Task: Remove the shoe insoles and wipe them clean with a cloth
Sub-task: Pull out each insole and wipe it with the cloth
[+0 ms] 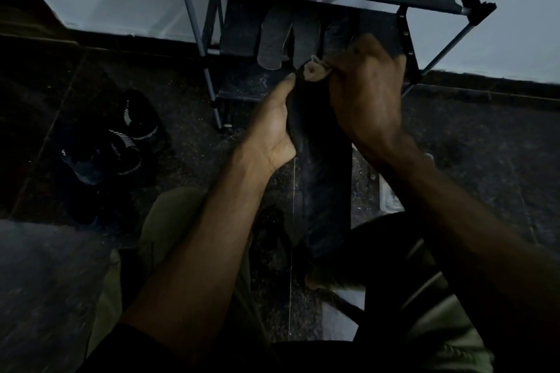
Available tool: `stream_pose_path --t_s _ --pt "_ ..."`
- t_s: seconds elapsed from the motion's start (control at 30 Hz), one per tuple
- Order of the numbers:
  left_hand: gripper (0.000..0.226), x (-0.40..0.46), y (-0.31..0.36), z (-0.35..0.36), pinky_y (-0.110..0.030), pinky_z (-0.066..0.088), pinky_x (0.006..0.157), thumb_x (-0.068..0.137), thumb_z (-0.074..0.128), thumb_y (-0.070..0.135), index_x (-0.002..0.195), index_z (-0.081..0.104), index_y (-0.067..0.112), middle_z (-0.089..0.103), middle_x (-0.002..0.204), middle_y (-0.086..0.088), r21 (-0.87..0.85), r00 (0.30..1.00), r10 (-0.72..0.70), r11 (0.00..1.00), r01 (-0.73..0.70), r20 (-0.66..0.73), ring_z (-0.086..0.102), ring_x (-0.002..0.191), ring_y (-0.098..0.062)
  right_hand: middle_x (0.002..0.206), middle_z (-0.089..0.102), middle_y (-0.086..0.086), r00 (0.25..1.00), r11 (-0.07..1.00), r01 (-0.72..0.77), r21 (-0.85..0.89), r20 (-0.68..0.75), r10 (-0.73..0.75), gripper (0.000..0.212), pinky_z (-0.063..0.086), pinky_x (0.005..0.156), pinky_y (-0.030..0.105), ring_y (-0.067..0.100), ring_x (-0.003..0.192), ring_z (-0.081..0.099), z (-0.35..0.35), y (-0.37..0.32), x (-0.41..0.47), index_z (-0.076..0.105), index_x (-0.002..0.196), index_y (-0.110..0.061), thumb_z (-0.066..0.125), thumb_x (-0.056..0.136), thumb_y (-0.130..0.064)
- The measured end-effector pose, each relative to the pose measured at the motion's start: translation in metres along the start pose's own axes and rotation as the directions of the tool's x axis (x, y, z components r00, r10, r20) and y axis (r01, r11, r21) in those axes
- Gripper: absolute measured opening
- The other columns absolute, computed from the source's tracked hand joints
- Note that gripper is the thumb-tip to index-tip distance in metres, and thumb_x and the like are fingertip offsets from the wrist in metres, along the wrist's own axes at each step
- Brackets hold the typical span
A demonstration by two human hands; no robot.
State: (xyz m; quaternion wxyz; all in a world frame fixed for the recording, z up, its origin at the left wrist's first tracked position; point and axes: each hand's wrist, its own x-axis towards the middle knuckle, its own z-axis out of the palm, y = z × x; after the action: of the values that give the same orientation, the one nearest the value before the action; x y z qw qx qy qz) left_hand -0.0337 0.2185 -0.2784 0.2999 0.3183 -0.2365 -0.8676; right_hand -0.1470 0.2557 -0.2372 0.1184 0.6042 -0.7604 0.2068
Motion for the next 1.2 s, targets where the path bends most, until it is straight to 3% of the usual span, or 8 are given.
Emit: stream_pose_path --t_s 0.27,0.37,0.47,0.67,0.77,0.9,1.0,1.2 --pt "0.044 -0.003 0.006 -0.01 -0.032 0.057 0.081 0.101 0.038 0.039 0.102 0.067 0.004 0.072 0.097 -0.014 0.017 0.999 -0.018 1.0 0.018 -0.032 0.071 0.087 -0.023 0.094 0.061 0.01 0.94 0.948 0.316 0.029 0.129 -0.317 0.025 0.038 0.073 0.04 0.032 0.084 0.059 0.0 -0.023 -0.049 0.072 0.104 -0.019 0.07 0.079 -0.014" --pt "0.04 -0.001 0.002 -0.004 -0.03 0.059 0.068 0.102 0.038 0.037 0.1 0.067 0.008 0.072 0.087 -0.011 0.011 0.997 0.008 1.0 -0.008 -0.074 0.071 0.077 -0.021 0.091 0.06 0.012 0.972 0.974 0.225 -0.019 0.077 -0.223 0.027 0.039 0.075 0.041 0.033 0.084 0.059 -0.006 -0.008 -0.032 0.073 0.102 -0.018 0.05 0.088 -0.02" --pt "0.042 0.0 0.003 -0.001 -0.034 0.058 0.072 0.102 0.037 0.038 0.106 0.066 0.009 0.072 0.095 -0.013 -0.014 0.998 0.006 1.0 -0.007 -0.064 0.071 0.085 -0.024 0.089 0.058 0.012 0.989 0.99 0.141 -0.022 0.046 -0.14 0.038 0.031 0.074 0.036 0.032 0.084 0.058 -0.006 -0.005 -0.018 0.074 0.1 -0.016 0.039 0.087 -0.025" --pt "0.044 0.003 0.007 -0.013 -0.041 0.037 0.104 0.1 0.043 0.04 0.113 0.066 0.006 0.062 0.125 -0.023 0.037 0.991 0.023 0.999 -0.018 -0.13 0.052 0.117 -0.034 0.093 0.061 0.003 0.915 0.919 0.383 0.091 0.097 -0.391 0.02 0.025 0.074 0.035 0.028 0.087 0.054 0.002 -0.014 -0.053 0.074 0.096 -0.027 0.064 0.08 -0.02" --pt "0.051 0.004 0.01 -0.01 -0.037 0.046 0.093 0.102 0.036 0.042 0.115 0.067 0.003 0.065 0.119 -0.023 -0.041 0.99 0.016 0.999 -0.022 -0.139 0.055 0.114 -0.033 0.092 0.066 0.0 0.98 0.931 0.179 0.317 0.021 -0.196 0.016 0.041 0.076 0.033 0.015 0.088 0.059 -0.002 0.0 -0.053 0.077 0.098 -0.02 0.066 0.086 -0.018" --pt "0.051 0.001 0.017 -0.006 -0.044 0.049 0.098 0.104 0.032 0.038 0.128 0.055 0.0 0.061 0.125 -0.024 -0.116 0.989 0.061 0.99 -0.076 -0.131 0.059 0.117 -0.035 0.089 0.071 -0.002 0.956 0.503 -0.277 0.819 0.182 0.23 0.015 0.05 0.073 0.017 -0.003 0.079 0.064 -0.021 0.013 -0.052 0.073 0.101 -0.003 0.069 0.088 -0.01" --pt "0.047 -0.001 0.017 -0.005 -0.04 0.054 0.087 0.104 0.032 0.036 0.108 0.063 0.001 0.07 0.103 -0.02 -0.097 0.99 0.084 0.991 -0.096 -0.117 0.067 0.095 -0.029 0.088 0.072 0.002 0.862 0.286 -0.492 0.823 0.413 0.293 0.012 0.049 0.068 0.016 0.002 0.076 0.064 -0.024 0.015 -0.061 0.072 0.099 -0.005 0.067 0.09 -0.01" --pt "0.051 -0.002 0.018 -0.004 -0.043 0.046 0.1 0.104 0.028 0.038 0.111 0.061 0.0 0.069 0.104 -0.024 -0.122 0.995 0.09 0.988 -0.094 -0.038 0.067 0.097 -0.03 0.094 0.072 0.015 0.802 0.285 -0.596 0.75 0.548 0.236 0.008 0.053 0.074 0.03 0.017 0.083 0.064 -0.024 0.007 -0.065 0.073 0.094 -0.016 0.067 0.09 -0.015"
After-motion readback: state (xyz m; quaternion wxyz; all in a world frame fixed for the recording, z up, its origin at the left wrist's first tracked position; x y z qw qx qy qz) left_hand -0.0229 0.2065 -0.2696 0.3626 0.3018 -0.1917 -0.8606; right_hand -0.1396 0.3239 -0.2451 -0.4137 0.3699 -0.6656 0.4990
